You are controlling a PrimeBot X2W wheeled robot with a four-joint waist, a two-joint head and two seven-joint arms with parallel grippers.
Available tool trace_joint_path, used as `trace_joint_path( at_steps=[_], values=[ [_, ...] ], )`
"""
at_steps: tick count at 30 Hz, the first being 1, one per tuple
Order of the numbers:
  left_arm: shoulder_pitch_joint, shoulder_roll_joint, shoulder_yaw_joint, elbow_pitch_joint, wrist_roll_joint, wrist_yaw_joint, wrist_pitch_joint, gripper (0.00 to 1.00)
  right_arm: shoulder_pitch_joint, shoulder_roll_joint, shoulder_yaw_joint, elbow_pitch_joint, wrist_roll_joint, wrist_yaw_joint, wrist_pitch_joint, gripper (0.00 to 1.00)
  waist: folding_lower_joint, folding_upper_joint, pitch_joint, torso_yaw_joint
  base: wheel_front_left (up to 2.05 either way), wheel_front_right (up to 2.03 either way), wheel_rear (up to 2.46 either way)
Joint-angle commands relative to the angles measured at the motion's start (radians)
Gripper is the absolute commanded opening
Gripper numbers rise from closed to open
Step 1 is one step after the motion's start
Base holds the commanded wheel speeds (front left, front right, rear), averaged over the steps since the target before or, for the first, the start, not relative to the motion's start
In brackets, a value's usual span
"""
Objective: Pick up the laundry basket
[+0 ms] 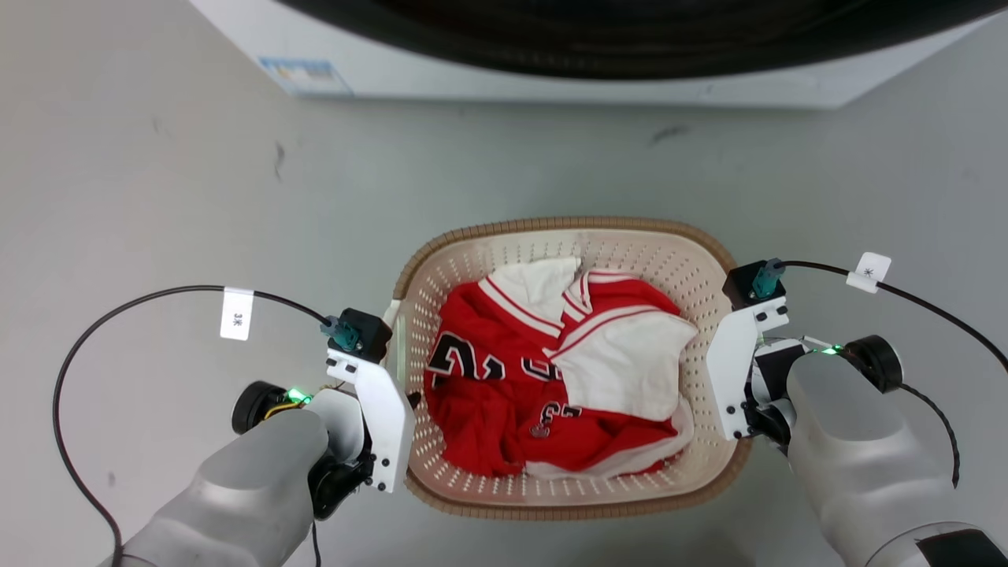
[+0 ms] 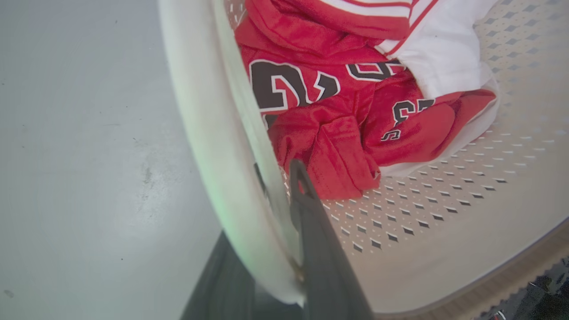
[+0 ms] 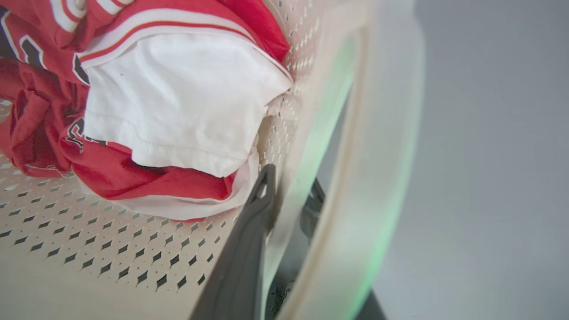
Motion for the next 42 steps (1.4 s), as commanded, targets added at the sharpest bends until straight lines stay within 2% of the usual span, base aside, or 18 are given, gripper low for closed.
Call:
trace_joint_path(
  at_steps=[1, 5, 11, 16, 30, 42],
  values=[
    [0.008, 0.016, -0.007, -0.031, -0.021, -0.012, 0.018, 0.0, 0.004, -0.024, 0.014, 0.003, 0.006, -0.003, 0.019, 0.0, 0.0001, 0.0, -0.1, -0.007, 0.0, 0.0, 0.0],
    [0.031, 0.051, -0.023, -0.098, -0.075, -0.013, 0.084, 0.0, 0.019, -0.021, 0.053, 0.016, 0.068, -0.003, 0.103, 0.0, 0.0001, 0.0, -0.192, -0.007, 0.0, 0.0, 0.0],
    [0.071, 0.088, -0.031, -0.128, -0.123, -0.013, 0.164, 0.0, 0.036, -0.023, 0.141, 0.012, 0.184, -0.003, 0.225, 0.0, 0.0001, 0.0, -0.328, -0.009, 0.0, 0.0, 0.0],
    [0.085, 0.101, -0.035, -0.153, -0.106, -0.013, 0.208, 0.0, 0.049, -0.023, 0.188, 0.003, 0.235, -0.003, 0.271, 0.0, 0.0001, 0.0, -0.417, -0.007, 0.0, 0.0, 0.0],
    [0.092, 0.129, -0.035, -0.209, -0.137, -0.013, 0.314, 0.0, 0.087, -0.019, 0.316, -0.052, 0.383, -0.002, 0.421, 0.0, 0.0001, 0.0, -0.548, -0.027, 0.0, 0.0, 0.0],
    [0.139, 0.137, -0.035, -0.229, -0.155, -0.013, 0.392, 0.0, 0.102, -0.016, 0.367, -0.072, 0.479, -0.002, 0.485, 0.0, 0.0001, 0.0, -0.634, -0.049, 0.0, 0.0, 0.0]
  ],
)
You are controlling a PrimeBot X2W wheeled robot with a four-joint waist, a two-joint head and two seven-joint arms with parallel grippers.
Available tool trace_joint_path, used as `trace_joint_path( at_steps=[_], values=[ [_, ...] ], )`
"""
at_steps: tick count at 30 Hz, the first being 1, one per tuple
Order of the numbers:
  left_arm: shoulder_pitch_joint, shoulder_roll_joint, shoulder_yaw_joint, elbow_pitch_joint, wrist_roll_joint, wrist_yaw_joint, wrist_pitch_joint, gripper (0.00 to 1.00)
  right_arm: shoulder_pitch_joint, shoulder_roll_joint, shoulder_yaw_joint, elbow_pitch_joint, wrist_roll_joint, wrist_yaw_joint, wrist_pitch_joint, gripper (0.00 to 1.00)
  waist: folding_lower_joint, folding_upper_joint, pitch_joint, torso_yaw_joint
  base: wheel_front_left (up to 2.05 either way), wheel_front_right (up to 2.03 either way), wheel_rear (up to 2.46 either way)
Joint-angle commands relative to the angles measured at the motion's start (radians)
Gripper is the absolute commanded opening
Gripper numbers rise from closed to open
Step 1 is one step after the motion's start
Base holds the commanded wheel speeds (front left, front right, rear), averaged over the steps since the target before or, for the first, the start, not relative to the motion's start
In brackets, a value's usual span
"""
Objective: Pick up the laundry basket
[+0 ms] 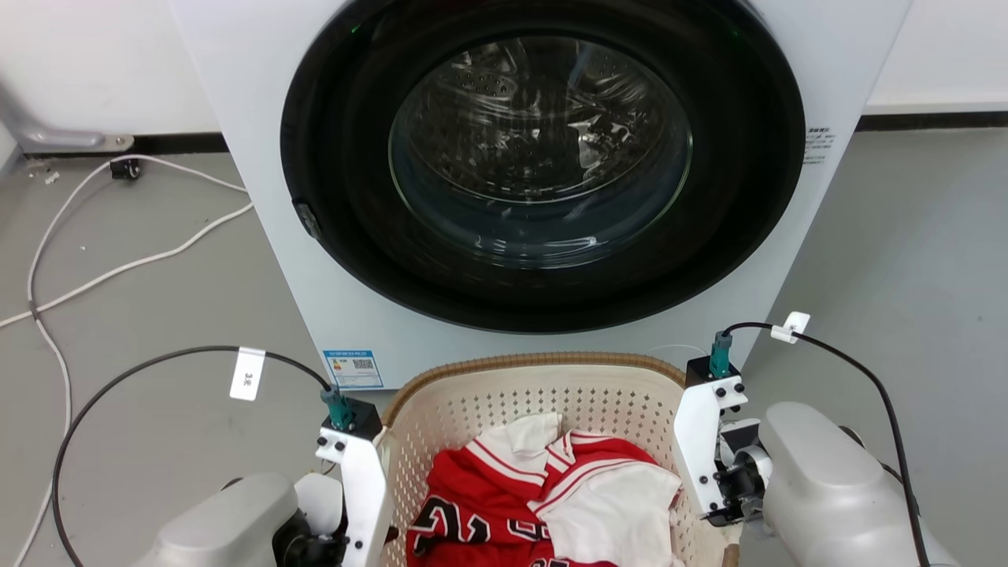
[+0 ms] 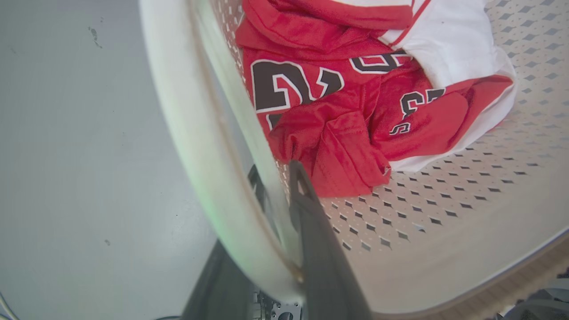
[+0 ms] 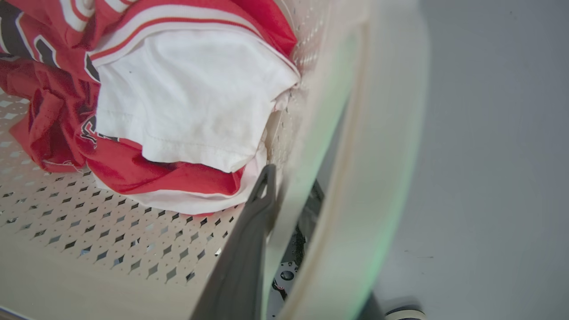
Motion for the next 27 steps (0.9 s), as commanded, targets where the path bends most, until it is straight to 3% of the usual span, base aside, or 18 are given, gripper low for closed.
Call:
trace_joint_path(
  at_steps=[1, 27],
  values=[
    [0.022, -0.006, -0.001, -0.009, -0.003, -0.014, 0.011, 0.0, 0.006, -0.005, 0.008, -0.005, 0.009, 0.0, 0.002, 0.0, 0.0002, -0.0001, -0.01, -0.002, 0.0, 0.0, 0.0],
    [0.049, -0.016, -0.001, -0.031, -0.007, -0.014, 0.05, 0.0, 0.012, -0.002, 0.025, 0.032, 0.094, 0.0, 0.01, 0.0, 0.0002, -0.0001, -0.029, 0.006, 0.0, 0.0, 0.0]
  ],
)
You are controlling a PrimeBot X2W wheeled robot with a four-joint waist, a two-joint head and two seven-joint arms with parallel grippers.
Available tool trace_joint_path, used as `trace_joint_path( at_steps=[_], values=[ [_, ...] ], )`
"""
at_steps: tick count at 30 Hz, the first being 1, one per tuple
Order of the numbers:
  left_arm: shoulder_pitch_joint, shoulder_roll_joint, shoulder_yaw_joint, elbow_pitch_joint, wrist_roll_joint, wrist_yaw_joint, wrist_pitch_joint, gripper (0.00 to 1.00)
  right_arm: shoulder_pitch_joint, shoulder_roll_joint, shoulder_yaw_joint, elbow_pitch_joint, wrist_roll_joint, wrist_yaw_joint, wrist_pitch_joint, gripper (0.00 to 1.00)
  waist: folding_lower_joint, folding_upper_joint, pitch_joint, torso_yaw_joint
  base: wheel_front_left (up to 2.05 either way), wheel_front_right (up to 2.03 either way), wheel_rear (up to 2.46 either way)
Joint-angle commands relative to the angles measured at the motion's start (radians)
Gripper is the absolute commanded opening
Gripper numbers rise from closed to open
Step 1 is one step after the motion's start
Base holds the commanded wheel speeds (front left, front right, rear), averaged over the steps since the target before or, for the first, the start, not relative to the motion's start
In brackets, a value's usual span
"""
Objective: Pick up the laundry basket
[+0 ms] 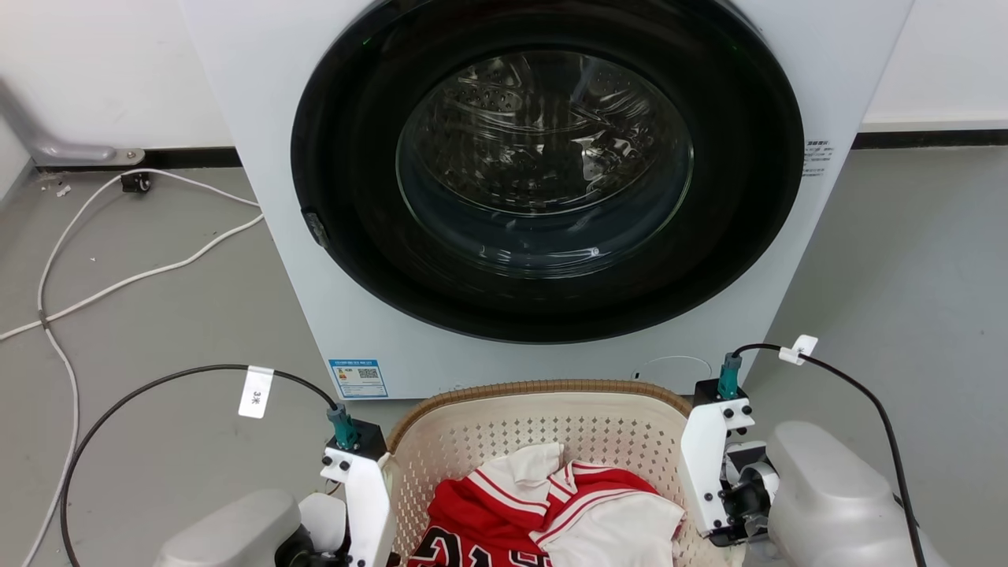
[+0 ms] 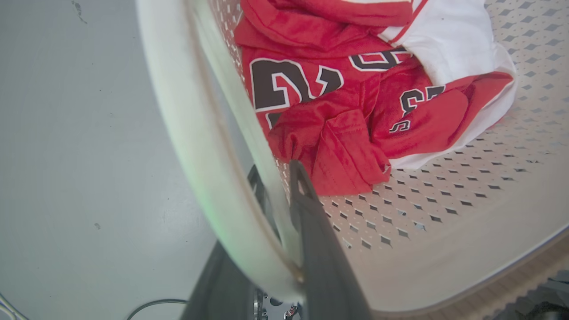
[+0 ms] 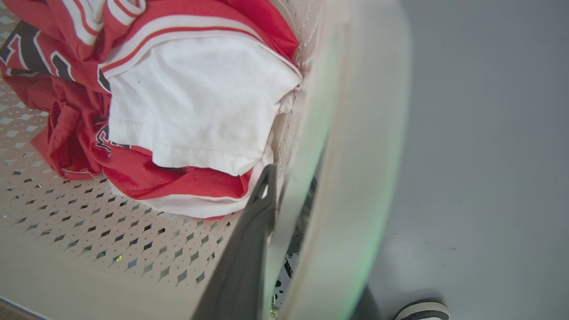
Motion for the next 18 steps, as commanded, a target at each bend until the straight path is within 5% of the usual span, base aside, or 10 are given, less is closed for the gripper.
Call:
trace_joint_path(
  at_steps=[1, 18],
  values=[
    [0.013, -0.012, -0.002, -0.017, 0.011, -0.014, 0.0, 0.0, -0.009, 0.003, 0.003, -0.001, 0.002, 0.0, -0.004, 0.0, 0.0, 0.0, 0.0, 0.001, 0.0, 0.0, 0.0],
    [0.01, -0.014, -0.002, -0.016, 0.016, -0.014, 0.009, 0.0, -0.006, 0.004, 0.034, -0.009, 0.036, 0.0, -0.011, 0.0, 0.0, 0.0, 0.004, 0.0, 0.0, 0.0, 0.0]
  ],
)
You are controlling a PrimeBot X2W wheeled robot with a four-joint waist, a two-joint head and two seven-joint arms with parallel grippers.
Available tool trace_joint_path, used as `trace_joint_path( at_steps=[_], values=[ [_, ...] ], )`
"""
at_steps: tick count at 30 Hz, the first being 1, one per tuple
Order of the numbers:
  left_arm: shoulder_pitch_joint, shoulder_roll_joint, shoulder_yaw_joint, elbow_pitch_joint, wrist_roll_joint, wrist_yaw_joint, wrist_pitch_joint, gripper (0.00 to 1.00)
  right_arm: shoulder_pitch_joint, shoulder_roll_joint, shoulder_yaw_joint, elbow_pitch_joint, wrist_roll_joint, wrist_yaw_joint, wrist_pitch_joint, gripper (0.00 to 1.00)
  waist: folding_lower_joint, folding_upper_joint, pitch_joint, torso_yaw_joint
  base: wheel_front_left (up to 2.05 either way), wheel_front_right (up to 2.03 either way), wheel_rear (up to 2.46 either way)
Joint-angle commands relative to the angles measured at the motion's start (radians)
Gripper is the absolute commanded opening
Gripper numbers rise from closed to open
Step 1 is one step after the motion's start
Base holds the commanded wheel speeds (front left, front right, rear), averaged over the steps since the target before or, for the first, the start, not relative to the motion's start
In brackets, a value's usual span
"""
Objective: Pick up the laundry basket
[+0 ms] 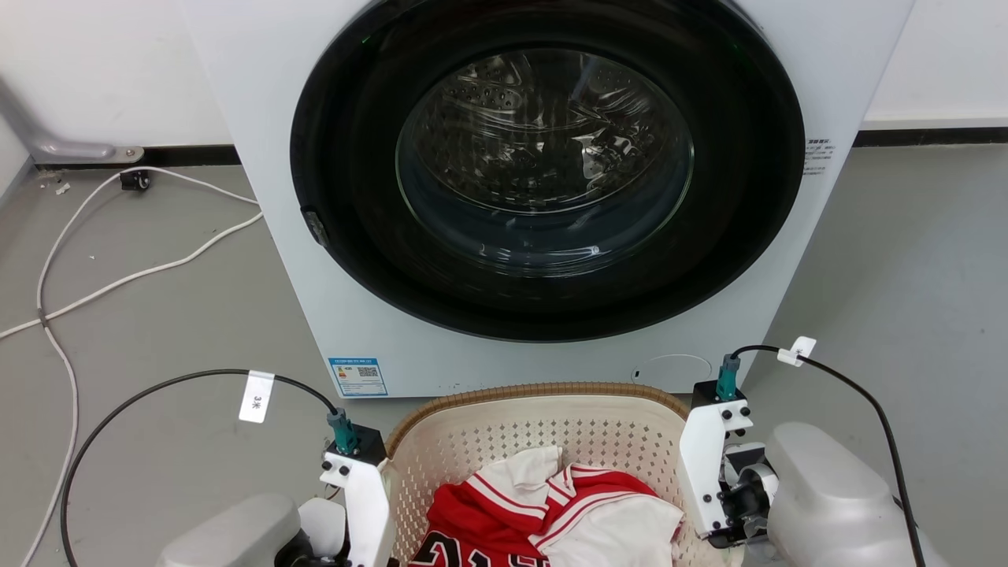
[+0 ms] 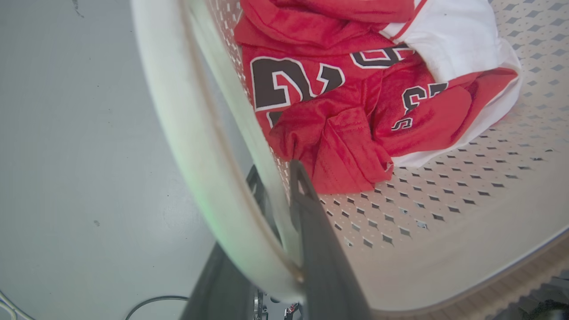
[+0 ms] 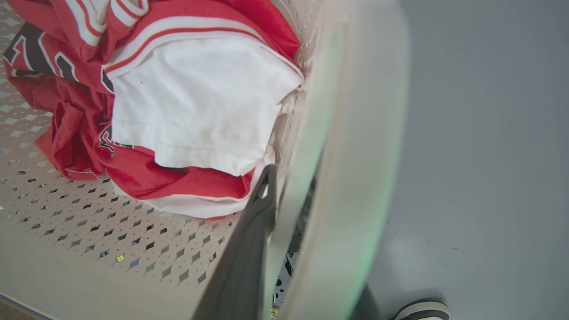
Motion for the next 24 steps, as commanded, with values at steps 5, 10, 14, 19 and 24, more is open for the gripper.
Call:
trace_joint_path(
  at_steps=[5, 10, 14, 19, 24],
  values=[
    [0.001, -0.016, -0.002, -0.013, 0.01, -0.014, 0.008, 0.0, -0.01, 0.003, 0.01, -0.003, 0.011, 0.001, -0.011, 0.0, 0.0, 0.0, -0.001, 0.001, 0.0, 0.0, 0.0],
    [-0.003, -0.018, -0.002, -0.014, 0.016, -0.015, 0.009, 0.0, -0.007, 0.003, 0.026, -0.013, 0.022, 0.001, -0.006, 0.0, 0.0, 0.0, -0.002, 0.002, 0.0, 0.0, 0.0],
    [-0.004, -0.02, -0.002, -0.012, 0.017, -0.015, 0.01, 0.0, -0.006, 0.003, 0.033, -0.013, 0.03, 0.001, -0.007, 0.0, 0.0, 0.0, -0.003, 0.002, 0.0, 0.0, 0.0],
    [0.005, -0.026, -0.002, -0.006, 0.016, -0.014, 0.006, 0.0, 0.008, -0.004, 0.042, -0.002, 0.042, 0.001, -0.009, 0.0, 0.0, 0.0, -0.009, 0.004, 0.0, 0.0, 0.0],
    [0.01, -0.025, -0.002, -0.002, 0.016, -0.014, 0.007, 0.0, 0.006, -0.004, 0.047, 0.002, 0.052, 0.001, -0.01, 0.0, 0.0, 0.0, -0.01, 0.002, 0.0, 0.0, 0.0]
  ],
)
